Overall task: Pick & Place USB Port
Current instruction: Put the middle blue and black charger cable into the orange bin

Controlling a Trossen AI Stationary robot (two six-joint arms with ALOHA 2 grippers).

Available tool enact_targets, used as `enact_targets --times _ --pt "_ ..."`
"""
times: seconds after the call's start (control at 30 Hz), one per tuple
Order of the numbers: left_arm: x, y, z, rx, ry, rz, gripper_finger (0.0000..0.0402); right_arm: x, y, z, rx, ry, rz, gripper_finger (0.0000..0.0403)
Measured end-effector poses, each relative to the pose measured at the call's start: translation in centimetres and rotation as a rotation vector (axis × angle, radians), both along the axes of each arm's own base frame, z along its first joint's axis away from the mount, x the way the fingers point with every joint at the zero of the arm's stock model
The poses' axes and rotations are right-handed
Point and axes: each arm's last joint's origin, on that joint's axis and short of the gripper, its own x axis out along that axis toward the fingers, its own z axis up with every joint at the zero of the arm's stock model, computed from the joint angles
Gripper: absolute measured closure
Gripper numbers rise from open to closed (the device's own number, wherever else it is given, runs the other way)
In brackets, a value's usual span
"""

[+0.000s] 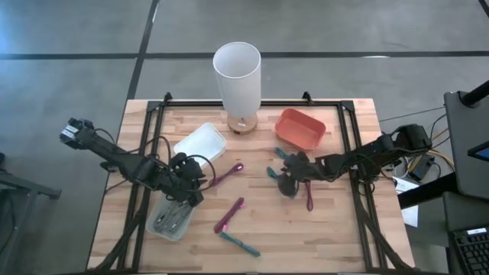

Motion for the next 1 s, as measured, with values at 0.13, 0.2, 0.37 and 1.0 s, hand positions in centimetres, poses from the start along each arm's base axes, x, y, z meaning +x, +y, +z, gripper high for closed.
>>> enact_targets --times 0.13,0.2,0.37,1.0 --pt "0.0 0.0 0.0 -0.001 -0.002 0.000 0.0323 -0.4 0.0 -0.4 0.006 0.013 -0.008 0.0241" --pt "0.0 0.0 0.0 -0.001 -0.002 0.000 0.0323 -0.4 0.0 -0.4 0.006 0.014 -0.005 0.0240" --pt "0.1 0.0 0.0 -0.001 -0.007 0.002 0.0323 0.2 0.4 0.3 -0.021 -0.004 0.045 0.0222" --pt "0.2 -0.1 0.2 -0.013 -0.031 0.001 0.0323 4.1 0.9 -1.3 -0.129 0.252 0.052 0.0216"
